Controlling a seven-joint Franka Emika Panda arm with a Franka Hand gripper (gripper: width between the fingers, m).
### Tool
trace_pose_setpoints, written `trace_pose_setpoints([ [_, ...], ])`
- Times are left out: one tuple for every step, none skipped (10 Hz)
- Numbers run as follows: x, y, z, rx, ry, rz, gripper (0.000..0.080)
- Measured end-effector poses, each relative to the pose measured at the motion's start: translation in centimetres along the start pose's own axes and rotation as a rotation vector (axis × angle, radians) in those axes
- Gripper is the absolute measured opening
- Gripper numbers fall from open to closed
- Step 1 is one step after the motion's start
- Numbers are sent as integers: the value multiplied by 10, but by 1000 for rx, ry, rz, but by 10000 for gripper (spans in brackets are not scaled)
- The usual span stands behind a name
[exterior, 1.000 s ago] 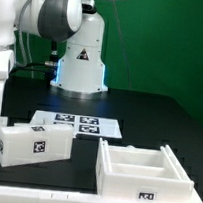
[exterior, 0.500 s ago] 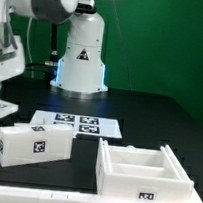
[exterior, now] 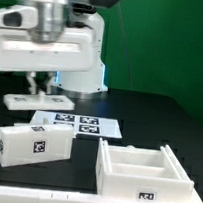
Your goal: Assemble cabinet
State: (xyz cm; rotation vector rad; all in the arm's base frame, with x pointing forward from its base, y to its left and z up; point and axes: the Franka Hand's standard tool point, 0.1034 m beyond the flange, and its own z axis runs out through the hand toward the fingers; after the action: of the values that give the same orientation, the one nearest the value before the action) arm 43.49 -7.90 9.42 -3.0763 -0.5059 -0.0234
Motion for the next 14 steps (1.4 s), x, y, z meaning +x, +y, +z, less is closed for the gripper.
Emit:
trace_pose_setpoints([
  [-1, 4, 2, 7, 3, 46, 62],
  [-3, 4, 3, 10, 1, 126, 62],
  [-2, 3, 3, 11, 1, 198, 62],
  [-2, 2, 3, 13, 1, 261, 62],
  [-1, 1, 3, 14, 2, 311, 62],
  [5, -9, -1, 10, 21, 521, 62],
  [15, -27, 0, 7, 44, 731, 62],
  [23, -46, 6, 9, 43, 911, 62],
  [39, -68, 9, 14, 31, 1103, 62],
  [52, -79, 9, 24, 32, 1175, 62],
  [50, -79, 10, 38, 26, 1232, 62],
  [49, -80, 11, 52, 20, 1337, 62],
  [50, -81, 11, 55, 19, 1363, 62],
  [50, -83, 12, 66, 13, 1438, 62],
])
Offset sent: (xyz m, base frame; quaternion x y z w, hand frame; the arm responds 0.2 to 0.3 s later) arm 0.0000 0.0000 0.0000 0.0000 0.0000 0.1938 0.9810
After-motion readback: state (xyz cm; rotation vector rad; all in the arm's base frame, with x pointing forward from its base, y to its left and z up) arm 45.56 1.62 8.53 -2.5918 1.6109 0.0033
